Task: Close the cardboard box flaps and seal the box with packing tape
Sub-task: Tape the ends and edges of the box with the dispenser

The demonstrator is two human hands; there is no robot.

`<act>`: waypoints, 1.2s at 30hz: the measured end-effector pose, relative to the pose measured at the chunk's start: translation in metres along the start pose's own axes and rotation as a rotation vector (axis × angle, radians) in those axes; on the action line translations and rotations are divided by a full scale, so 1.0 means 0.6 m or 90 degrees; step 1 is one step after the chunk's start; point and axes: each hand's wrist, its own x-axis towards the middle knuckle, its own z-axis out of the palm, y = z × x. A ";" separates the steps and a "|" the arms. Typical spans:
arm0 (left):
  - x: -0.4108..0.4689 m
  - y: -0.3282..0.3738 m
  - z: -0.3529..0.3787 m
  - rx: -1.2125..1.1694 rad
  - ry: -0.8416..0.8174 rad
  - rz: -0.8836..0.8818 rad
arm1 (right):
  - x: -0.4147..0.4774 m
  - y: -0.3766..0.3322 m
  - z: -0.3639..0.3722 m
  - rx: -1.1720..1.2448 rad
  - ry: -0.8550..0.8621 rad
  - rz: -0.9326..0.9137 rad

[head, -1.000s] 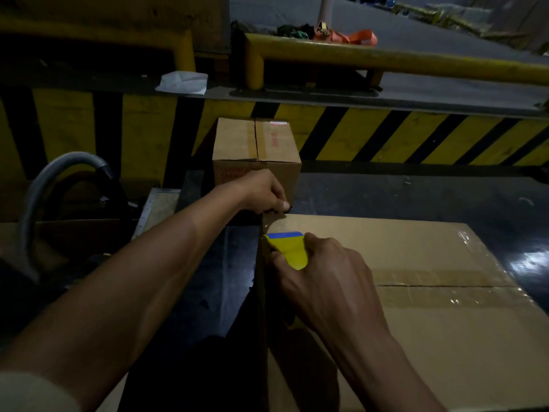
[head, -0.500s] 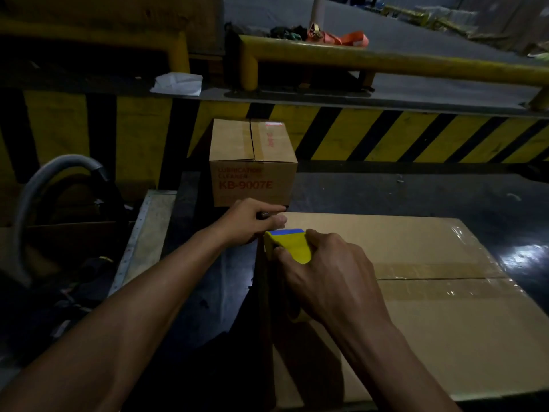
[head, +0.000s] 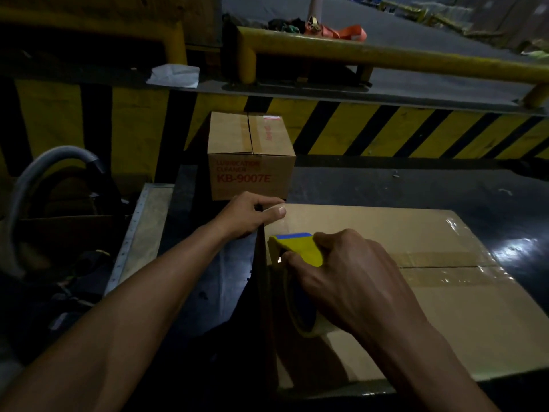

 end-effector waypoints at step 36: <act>-0.078 0.094 0.009 0.501 -0.101 0.106 | -0.082 -0.008 0.009 -0.037 -0.045 0.039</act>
